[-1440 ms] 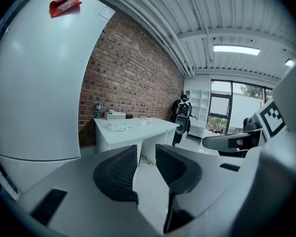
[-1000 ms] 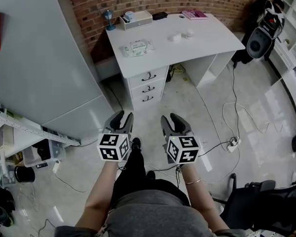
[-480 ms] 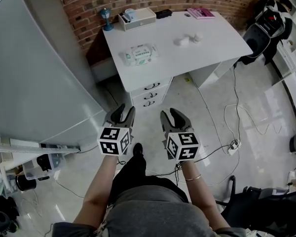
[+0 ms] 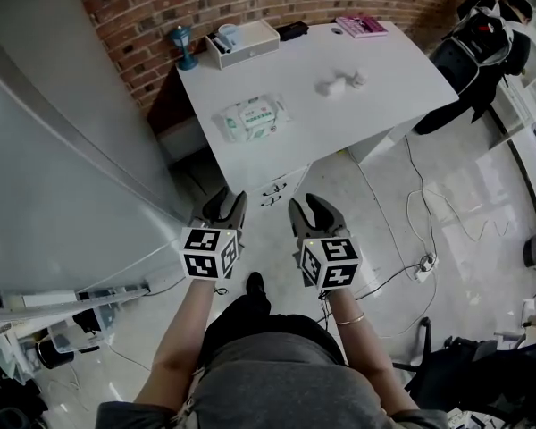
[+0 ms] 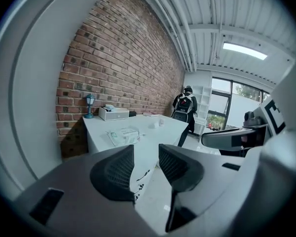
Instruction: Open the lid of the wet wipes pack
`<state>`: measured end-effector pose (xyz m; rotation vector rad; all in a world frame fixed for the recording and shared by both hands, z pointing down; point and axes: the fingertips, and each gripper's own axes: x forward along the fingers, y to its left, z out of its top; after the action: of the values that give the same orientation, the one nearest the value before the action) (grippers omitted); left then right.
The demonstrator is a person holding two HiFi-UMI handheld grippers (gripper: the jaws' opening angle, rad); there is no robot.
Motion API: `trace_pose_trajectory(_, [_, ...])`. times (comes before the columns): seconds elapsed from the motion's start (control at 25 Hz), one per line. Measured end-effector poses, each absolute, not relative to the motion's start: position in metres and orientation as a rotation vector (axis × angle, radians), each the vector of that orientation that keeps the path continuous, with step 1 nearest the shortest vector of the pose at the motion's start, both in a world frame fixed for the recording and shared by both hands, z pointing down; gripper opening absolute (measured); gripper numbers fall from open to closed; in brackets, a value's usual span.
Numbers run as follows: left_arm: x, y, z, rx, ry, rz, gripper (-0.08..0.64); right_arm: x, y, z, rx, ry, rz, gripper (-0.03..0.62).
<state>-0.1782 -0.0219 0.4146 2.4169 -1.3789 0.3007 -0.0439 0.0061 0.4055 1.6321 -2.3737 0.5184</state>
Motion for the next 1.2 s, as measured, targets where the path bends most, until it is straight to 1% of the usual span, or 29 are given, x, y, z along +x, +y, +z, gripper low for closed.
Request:
trace_pose_trajectory(0.68, [-0.180,-0.071,0.417,2.438,-1.368,0.348,0.146,-0.054,-0.039,0.413,1.609,-2.366,0.519,0.143])
trace_pose_trajectory(1.2, [-0.173,-0.136,0.423,2.349,-1.482,0.395,0.146,-0.051,-0.127,0.417,1.452,-2.439,0.496,0.143])
